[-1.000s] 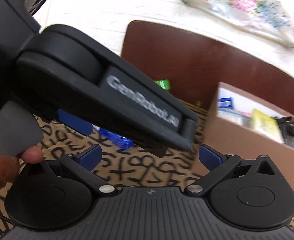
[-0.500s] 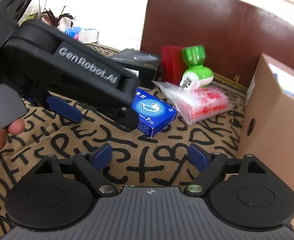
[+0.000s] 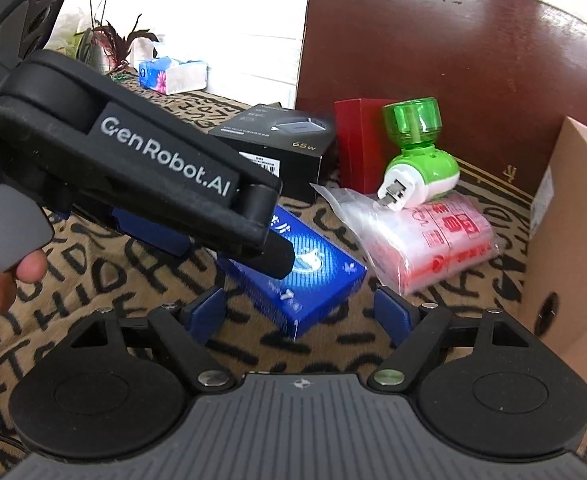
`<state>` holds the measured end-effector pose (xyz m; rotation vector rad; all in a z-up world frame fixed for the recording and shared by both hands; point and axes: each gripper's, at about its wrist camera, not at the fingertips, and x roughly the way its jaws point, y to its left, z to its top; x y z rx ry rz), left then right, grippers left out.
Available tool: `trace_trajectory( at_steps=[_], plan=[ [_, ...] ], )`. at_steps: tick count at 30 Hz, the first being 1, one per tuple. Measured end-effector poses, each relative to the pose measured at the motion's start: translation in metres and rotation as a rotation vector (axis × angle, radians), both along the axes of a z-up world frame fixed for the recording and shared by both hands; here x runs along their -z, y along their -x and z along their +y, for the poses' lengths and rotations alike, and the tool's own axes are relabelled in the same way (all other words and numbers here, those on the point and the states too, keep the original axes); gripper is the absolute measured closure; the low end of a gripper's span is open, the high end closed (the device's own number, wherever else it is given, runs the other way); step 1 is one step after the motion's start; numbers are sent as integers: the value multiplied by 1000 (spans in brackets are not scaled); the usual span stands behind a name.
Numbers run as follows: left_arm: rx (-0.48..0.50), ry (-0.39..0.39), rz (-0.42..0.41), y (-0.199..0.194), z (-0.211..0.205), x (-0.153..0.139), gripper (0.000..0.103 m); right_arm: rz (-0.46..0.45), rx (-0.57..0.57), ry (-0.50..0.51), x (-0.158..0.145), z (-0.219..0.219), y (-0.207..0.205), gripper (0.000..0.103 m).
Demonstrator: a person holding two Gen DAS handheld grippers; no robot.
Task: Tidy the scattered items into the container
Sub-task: 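Lower the right gripper over the blue medicine box and grasp it, then lift the blue medicine box with the right gripper and lower it into the cardboard box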
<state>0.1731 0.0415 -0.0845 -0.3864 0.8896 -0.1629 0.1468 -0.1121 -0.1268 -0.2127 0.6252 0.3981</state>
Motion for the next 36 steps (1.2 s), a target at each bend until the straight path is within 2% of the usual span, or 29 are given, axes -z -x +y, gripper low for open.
trace_trajectory(
  at_steps=[7, 10, 15, 21, 23, 25, 27, 28, 29, 33, 36],
  plan=[
    [-2, 0, 2, -11, 3, 0, 16, 20, -30, -38, 4, 1, -20, 19],
    [-3, -5, 8, -16, 3, 0, 16, 12, -41, -22, 2, 6, -16, 29],
    [-3, -51, 18, -15, -3, -1, 18, 15, -2, 27, -3, 17, 9, 34],
    [2, -72, 62, -3, -14, -4, 19, 56, 86, -7, -7, 20, 46, 39],
    [16, -63, 76, 4, -18, -4, 19, 39, 91, 20, -7, 26, 63, 40],
    [32, -94, 77, 10, -27, -5, 19, 10, 88, 62, -7, 34, 76, 41],
    [35, -155, 84, 14, -37, -5, 24, -19, 73, 105, -6, 43, 88, 41],
    [36, -178, 87, 17, -40, -6, 31, -27, 66, 117, -6, 45, 93, 41],
    [37, -184, 94, 18, -40, -6, 34, -31, 65, 118, -6, 46, 98, 41],
    [24, -153, 120, 20, -37, -8, 36, 13, 77, 49, -8, 35, 100, 42],
    [28, -156, 127, 22, -37, -9, 35, 43, 115, -7, -11, 27, 93, 34]
  ],
)
